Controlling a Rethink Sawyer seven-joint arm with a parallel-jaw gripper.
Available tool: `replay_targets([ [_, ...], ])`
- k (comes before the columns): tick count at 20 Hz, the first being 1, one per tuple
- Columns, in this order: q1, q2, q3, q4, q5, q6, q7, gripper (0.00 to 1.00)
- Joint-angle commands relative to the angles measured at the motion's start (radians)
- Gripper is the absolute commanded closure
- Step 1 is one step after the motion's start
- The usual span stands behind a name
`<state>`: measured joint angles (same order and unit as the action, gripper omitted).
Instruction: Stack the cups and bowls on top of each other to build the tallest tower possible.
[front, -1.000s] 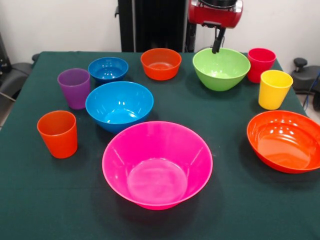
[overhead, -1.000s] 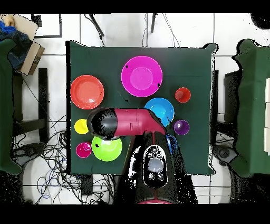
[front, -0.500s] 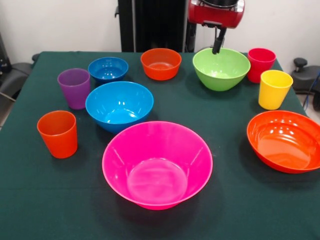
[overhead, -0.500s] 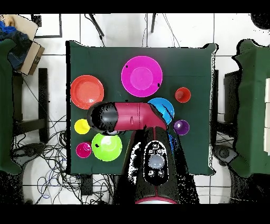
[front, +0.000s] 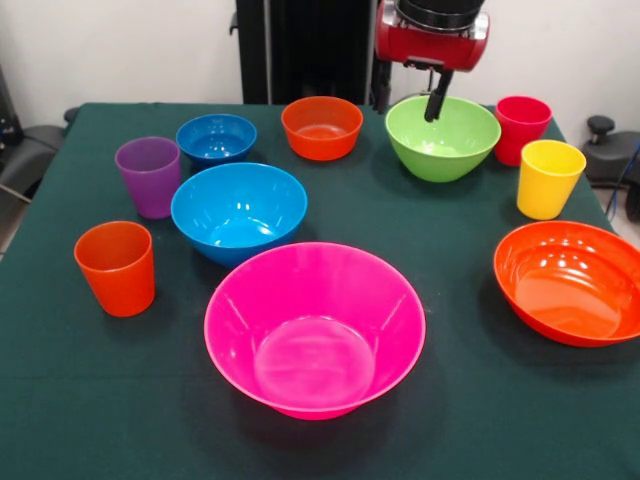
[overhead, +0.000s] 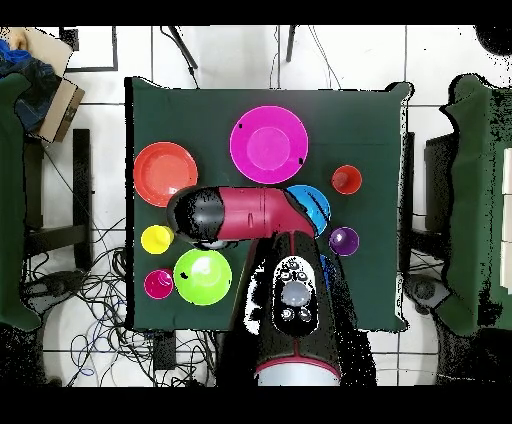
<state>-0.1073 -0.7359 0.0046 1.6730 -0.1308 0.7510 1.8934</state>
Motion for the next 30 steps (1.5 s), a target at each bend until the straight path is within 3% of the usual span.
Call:
replay_targets([
  [1, -0.012, 0.054, 0.101, -0.088, -0.071, 0.119, -0.108, 0.00],
  [30, -0.036, 0.111, 0.123, -0.186, -0.077, 0.179, -0.136, 0.00],
])
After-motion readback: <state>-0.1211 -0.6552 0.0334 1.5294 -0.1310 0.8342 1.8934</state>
